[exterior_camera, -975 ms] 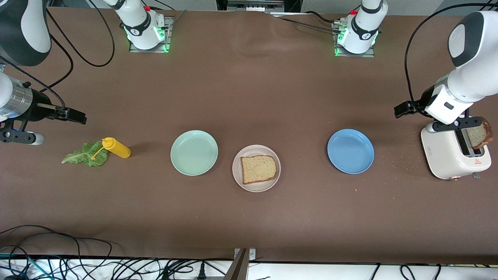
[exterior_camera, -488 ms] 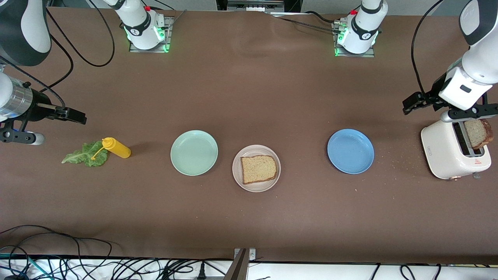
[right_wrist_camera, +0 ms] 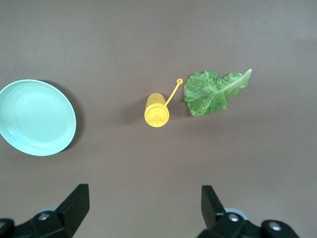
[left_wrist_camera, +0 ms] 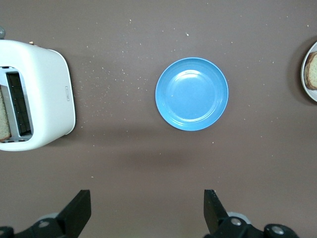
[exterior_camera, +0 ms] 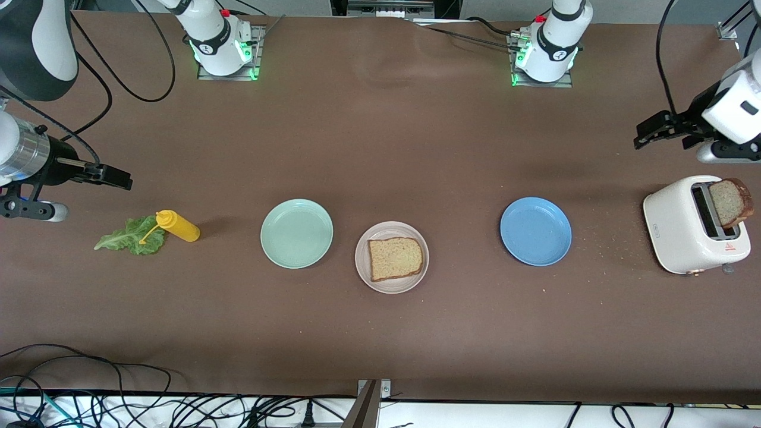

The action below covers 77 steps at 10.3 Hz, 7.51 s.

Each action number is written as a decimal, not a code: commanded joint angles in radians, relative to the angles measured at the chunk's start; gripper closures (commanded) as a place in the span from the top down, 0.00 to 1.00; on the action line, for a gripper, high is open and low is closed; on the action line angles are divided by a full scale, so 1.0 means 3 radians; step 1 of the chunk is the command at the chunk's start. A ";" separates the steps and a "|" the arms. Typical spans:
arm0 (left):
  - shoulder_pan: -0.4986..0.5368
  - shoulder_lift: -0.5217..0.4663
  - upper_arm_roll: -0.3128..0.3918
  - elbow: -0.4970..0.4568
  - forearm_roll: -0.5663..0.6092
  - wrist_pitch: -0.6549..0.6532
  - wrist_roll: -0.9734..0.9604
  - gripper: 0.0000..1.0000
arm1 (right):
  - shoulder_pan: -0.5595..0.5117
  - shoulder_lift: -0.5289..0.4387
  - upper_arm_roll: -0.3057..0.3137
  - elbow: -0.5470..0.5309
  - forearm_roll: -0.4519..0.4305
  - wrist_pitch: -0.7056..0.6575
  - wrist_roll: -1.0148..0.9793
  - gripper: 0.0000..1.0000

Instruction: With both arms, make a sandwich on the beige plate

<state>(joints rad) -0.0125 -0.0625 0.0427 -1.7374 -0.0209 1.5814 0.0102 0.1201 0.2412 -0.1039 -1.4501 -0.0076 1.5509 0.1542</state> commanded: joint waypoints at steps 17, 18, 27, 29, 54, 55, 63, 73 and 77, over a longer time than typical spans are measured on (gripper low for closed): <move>-0.0061 0.0265 -0.0009 0.0607 0.0105 -0.0388 0.0345 1.00 | -0.0640 0.0330 -0.0001 0.0007 -0.0159 0.0168 -0.0605 1.00; -0.0076 0.0270 -0.0009 0.0607 0.0105 -0.0388 0.0334 1.00 | -0.0711 0.0458 -0.0001 0.0002 -0.0159 0.0265 -0.0717 1.00; -0.0086 0.0290 -0.0025 0.0601 0.0100 -0.0388 0.0329 1.00 | -0.0937 0.1067 -0.0001 -0.0432 -0.0307 0.1379 -0.1143 1.00; -0.0086 0.0290 -0.0025 0.0601 0.0100 -0.0388 0.0329 1.00 | -0.0937 0.1139 -0.0001 -0.0489 -0.0353 0.1544 -0.1143 1.00; -0.0086 0.0295 -0.0025 0.0607 0.0100 -0.0388 0.0334 1.00 | -0.0901 0.1548 0.0029 -0.0551 -0.0097 0.1963 0.0517 1.00; -0.0086 0.0290 -0.0025 0.0601 0.0100 -0.0388 0.0334 1.00 | -0.0901 0.1568 0.0029 -0.0546 -0.0098 0.1979 0.0554 1.00; -0.0086 0.0295 -0.0025 0.0601 0.0100 -0.0388 0.0334 1.00 | -0.0927 0.1635 0.0009 -0.0540 -0.0205 0.2122 0.0351 0.00; -0.0086 0.0295 -0.0025 0.0607 0.0100 -0.0388 0.0339 1.00 | -0.0866 0.0767 0.0299 0.0144 -0.0389 0.0135 -0.0795 0.00; -0.0086 0.0295 -0.0025 0.0607 0.0100 -0.0388 0.0339 1.00 | -0.0861 0.0582 0.1173 0.0614 -0.0338 -0.0240 -0.0027 0.00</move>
<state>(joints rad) -0.0360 0.0143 0.0353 -1.5881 -0.0092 1.4884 0.0915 -0.1308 0.4000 0.1678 -1.3310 -0.1157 1.5091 0.0305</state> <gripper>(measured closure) 0.000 0.912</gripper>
